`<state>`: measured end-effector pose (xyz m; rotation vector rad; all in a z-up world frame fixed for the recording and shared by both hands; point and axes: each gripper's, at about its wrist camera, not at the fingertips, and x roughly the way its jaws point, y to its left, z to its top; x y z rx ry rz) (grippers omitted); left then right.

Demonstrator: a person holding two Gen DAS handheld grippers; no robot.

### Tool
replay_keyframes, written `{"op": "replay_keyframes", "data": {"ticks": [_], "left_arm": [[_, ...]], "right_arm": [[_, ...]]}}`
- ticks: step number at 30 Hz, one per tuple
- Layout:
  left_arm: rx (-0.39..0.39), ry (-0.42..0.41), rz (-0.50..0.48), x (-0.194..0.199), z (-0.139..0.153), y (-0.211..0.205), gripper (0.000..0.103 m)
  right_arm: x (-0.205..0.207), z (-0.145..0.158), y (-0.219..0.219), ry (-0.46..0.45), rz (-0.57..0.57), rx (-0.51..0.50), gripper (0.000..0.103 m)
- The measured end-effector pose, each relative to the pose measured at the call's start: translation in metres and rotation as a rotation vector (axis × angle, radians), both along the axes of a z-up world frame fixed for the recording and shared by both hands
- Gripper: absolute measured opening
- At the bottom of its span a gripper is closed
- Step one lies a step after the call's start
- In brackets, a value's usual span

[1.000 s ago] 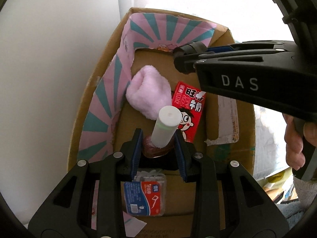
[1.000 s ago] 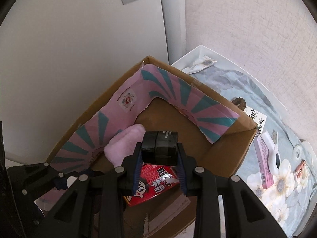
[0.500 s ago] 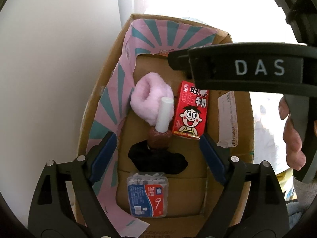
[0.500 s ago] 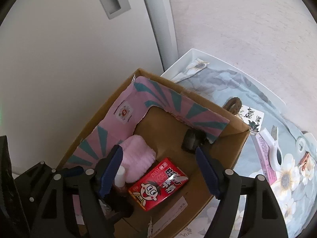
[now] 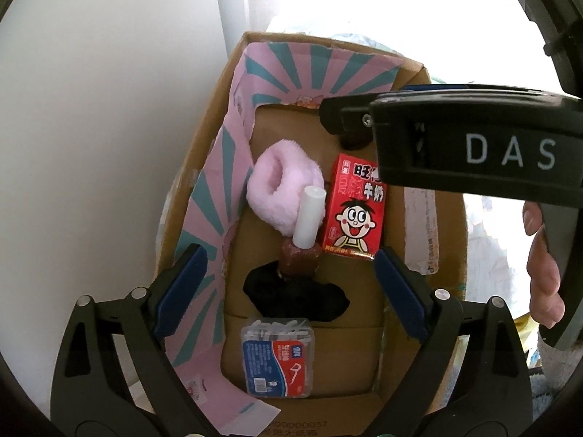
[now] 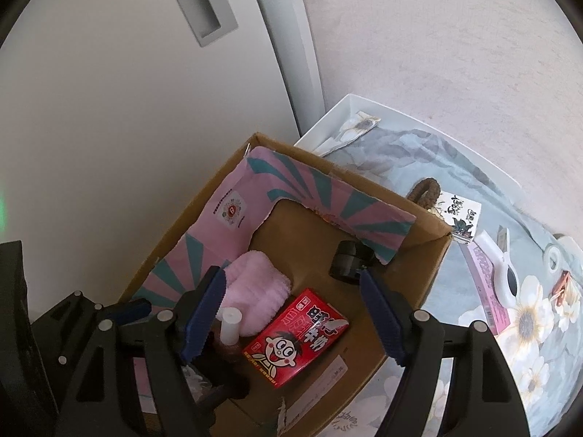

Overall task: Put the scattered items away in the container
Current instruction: 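Move both tools back over the tray toward the clips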

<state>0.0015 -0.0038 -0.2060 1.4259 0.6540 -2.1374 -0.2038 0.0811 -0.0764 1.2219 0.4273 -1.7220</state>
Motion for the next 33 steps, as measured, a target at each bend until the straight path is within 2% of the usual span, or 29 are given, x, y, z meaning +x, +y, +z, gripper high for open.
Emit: {"op": "replay_keyframes", "data": {"ticks": [10,15,17,18,24,28,33], "left_arm": [[-0.028,0.034,-0.016,-0.007,0.024,-0.003,0.093],[-0.023,0.07,-0.044,-0.017,0.038,0.0,0.094],[-0.027,0.083,-0.055,-0.034,0.049,-0.005,0.094],[-0.032,0.091,-0.062,-0.025,0.057,-0.002,0.094],[-0.093,0.148,-0.129,-0.071,0.099,0.004,0.095],[-0.104,0.178,-0.174,-0.101,0.118,0.011,0.098],[-0.122,0.178,-0.249,-0.142,0.126,0.031,0.098]], "right_arm": [[-0.008,0.016,0.023,0.014,-0.048,-0.044,0.072],[-0.026,0.021,0.052,0.009,-0.127,-0.066,0.072],[-0.035,0.022,0.064,0.007,-0.162,-0.075,0.072],[-0.04,0.024,0.072,0.008,-0.182,-0.078,0.072],[-0.067,0.03,0.12,0.025,-0.306,-0.099,0.072],[-0.086,0.031,0.154,0.027,-0.395,-0.109,0.072],[-0.111,0.031,0.198,0.034,-0.499,-0.113,0.072]]}}
